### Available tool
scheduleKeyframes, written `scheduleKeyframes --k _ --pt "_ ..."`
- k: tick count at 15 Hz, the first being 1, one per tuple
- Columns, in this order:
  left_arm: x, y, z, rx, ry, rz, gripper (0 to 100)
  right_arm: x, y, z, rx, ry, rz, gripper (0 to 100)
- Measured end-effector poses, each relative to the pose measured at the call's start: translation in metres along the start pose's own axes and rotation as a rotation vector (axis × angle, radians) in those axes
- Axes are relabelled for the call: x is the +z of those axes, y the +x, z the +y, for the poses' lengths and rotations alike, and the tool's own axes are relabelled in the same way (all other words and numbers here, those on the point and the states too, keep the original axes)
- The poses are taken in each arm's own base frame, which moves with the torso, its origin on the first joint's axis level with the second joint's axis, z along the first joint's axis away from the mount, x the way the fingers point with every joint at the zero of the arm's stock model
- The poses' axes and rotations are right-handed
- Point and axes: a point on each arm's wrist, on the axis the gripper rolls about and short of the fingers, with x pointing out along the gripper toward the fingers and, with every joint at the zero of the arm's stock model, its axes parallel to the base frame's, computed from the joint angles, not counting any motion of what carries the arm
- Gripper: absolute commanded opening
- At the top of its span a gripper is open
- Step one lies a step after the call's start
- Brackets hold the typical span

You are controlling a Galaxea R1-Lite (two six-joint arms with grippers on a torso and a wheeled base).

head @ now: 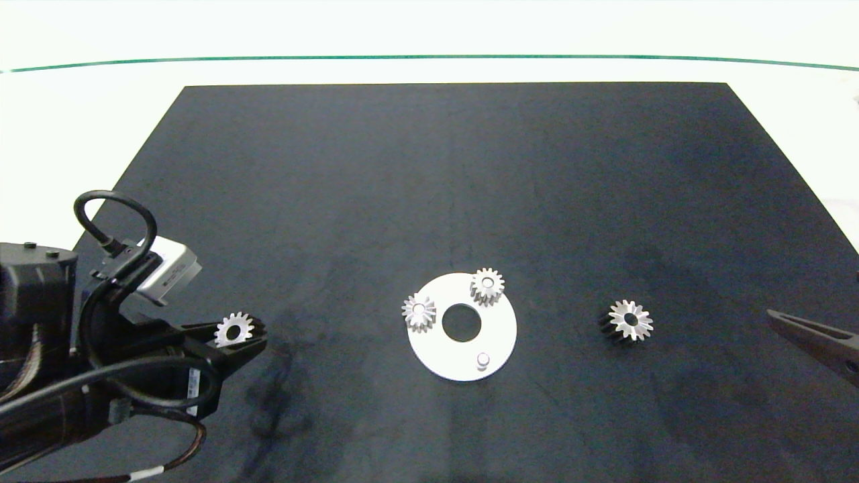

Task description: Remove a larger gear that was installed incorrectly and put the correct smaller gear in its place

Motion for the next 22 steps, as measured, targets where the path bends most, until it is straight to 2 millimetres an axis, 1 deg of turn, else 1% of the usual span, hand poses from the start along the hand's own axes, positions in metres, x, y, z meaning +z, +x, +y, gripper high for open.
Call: scheduleKeyframes --k 3,5,7,9,11,13,16,17,19,22 --pt "-0.001 -0.028 -0.027 -0.064 0.095 -0.040 13 -0.001 0.000 0.000 0.001 0.009 0.003 100" --pt "-0.002 -0.042 -0.041 -0.072 0.158 -0.068 13 -0.002 -0.002 0.000 0.000 0.013 -0.002 100" --pt "-0.002 -0.049 -0.047 -0.096 0.214 -0.086 13 -0.002 -0.005 -0.001 -0.003 0.017 -0.010 100" --pt "-0.002 -0.050 -0.054 -0.135 0.237 -0.090 13 -0.003 -0.009 -0.002 -0.007 0.025 -0.024 100" --pt "-0.001 -0.047 -0.063 -0.171 0.261 -0.090 13 -0.004 -0.015 -0.003 -0.011 0.029 -0.036 100" --pt "0.003 -0.040 -0.077 -0.180 0.278 -0.113 13 -0.007 -0.021 -0.004 -0.012 0.028 -0.032 100" --pt "0.012 -0.023 -0.104 -0.178 0.289 -0.173 13 -0.008 -0.030 -0.007 -0.021 0.036 -0.060 100" --pt "0.013 -0.016 -0.112 -0.179 0.306 -0.170 13 -0.008 -0.033 -0.008 -0.031 0.041 -0.069 100" --pt "0.016 -0.006 -0.124 -0.187 0.328 -0.156 13 -0.010 -0.039 -0.010 -0.048 0.047 -0.077 100" --pt "0.018 0.007 -0.137 -0.192 0.350 -0.129 13 -0.013 -0.045 -0.011 -0.061 0.051 -0.076 100"
